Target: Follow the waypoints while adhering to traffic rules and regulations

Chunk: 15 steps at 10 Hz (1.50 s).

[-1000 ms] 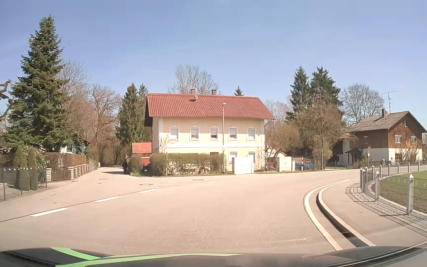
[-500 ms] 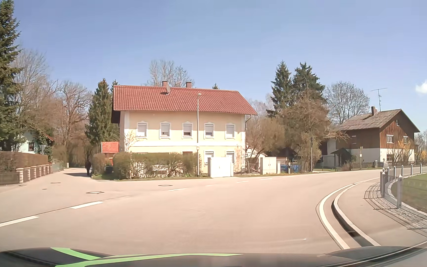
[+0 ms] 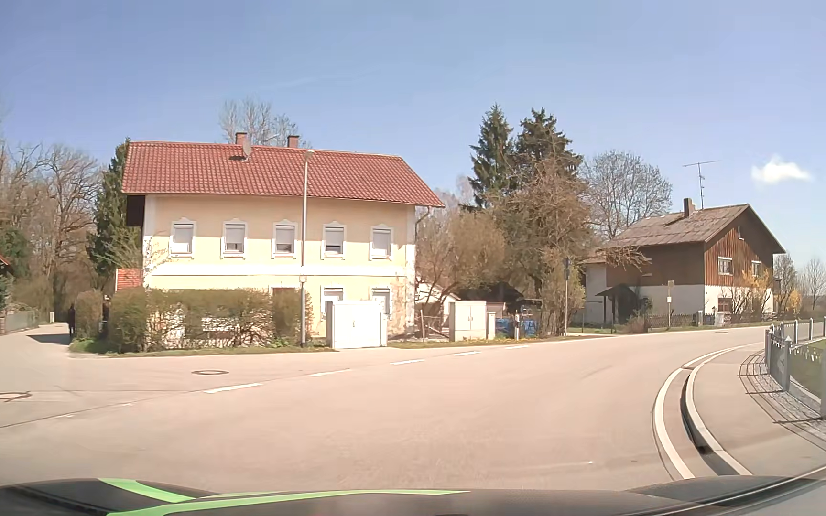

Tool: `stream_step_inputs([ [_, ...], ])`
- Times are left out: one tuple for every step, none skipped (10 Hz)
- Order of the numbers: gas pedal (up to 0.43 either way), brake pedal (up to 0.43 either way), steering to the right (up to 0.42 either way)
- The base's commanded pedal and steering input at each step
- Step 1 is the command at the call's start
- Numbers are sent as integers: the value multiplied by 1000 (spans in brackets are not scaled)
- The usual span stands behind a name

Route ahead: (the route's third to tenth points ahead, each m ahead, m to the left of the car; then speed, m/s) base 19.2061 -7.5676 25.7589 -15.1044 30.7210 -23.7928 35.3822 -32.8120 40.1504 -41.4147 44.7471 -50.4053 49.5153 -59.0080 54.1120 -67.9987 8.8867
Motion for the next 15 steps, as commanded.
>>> stream_step_inputs([
  [150,0,148],
  [150,0,154],
  [150,0,160],
  [150,0,165],
  [150,0,167],
  [150,0,172],
  [150,0,174],
  [150,0,174],
  [150,0,175],
  [150,0,175],
  [150,0,175],
  [150,0,176],
  [150,0,176],
  [150,0,176],
  [150,0,176],
])
